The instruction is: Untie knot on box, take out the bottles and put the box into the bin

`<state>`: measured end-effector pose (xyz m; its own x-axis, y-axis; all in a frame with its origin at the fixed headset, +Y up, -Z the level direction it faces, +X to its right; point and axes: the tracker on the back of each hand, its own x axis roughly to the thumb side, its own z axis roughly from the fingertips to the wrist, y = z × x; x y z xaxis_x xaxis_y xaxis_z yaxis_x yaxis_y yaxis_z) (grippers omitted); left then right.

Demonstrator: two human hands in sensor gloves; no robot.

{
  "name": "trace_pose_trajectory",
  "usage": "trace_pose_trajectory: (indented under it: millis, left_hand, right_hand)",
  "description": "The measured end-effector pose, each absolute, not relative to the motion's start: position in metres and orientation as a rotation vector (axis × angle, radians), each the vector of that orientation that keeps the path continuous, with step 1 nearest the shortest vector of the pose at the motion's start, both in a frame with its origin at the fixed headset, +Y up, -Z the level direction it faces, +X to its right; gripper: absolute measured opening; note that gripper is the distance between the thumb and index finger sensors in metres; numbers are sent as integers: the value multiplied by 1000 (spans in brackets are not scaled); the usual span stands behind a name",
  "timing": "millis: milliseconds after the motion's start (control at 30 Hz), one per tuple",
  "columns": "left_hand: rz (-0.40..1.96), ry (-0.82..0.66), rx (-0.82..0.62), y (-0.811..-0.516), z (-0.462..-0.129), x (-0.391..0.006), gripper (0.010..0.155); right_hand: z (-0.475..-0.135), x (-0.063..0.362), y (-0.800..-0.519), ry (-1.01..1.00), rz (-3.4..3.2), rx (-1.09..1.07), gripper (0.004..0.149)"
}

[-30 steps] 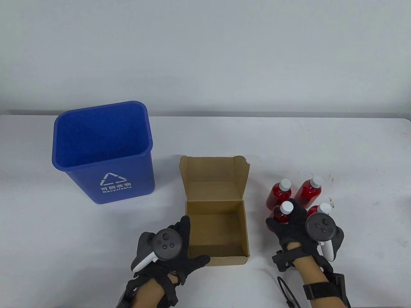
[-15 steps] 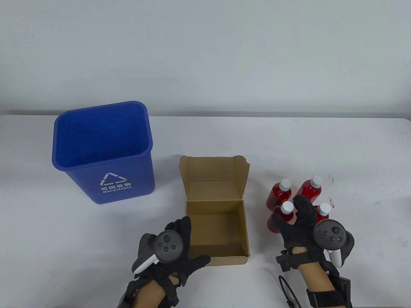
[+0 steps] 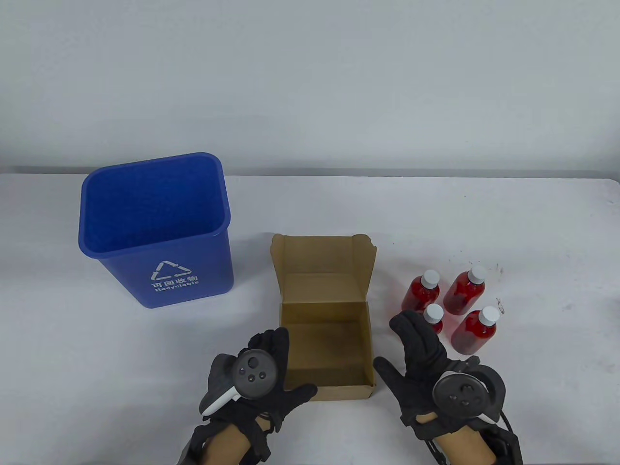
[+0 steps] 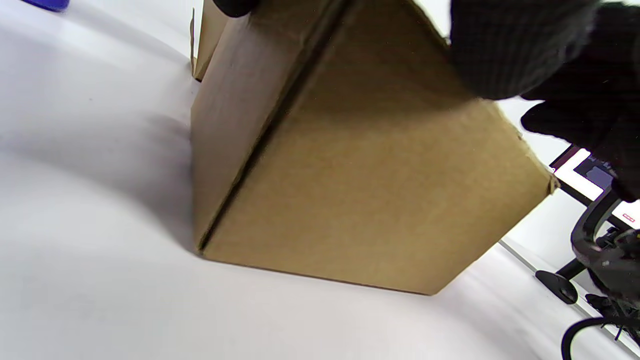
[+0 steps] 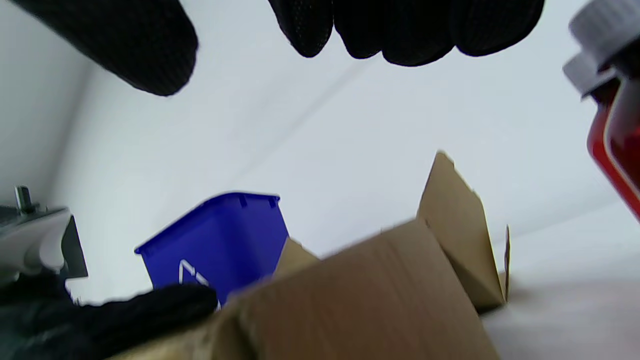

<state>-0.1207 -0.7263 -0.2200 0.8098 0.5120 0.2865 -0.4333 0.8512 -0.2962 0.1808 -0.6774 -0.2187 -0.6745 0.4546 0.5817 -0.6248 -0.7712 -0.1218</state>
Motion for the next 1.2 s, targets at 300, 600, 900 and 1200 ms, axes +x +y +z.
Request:
trace_pose_trajectory:
  millis: [300,600,900,1200]
  left_hand:
    - [501,-358,-165,-720,-216,-120,103]
    - [544,-358,-104,-712,-217,-128,101]
    - [867,-239,-193,-715,-269,-157,93]
    - [1012,-143,-312,-737,-321,-162,90]
  right_hand:
    - [-227,159,-708,-25,2514,729,84]
    - [-231,149,-721,111,2558,728,87]
    - [-234,153,-725,152,2504,704,89]
    - [-235,154,-725,165,2483,698,89]
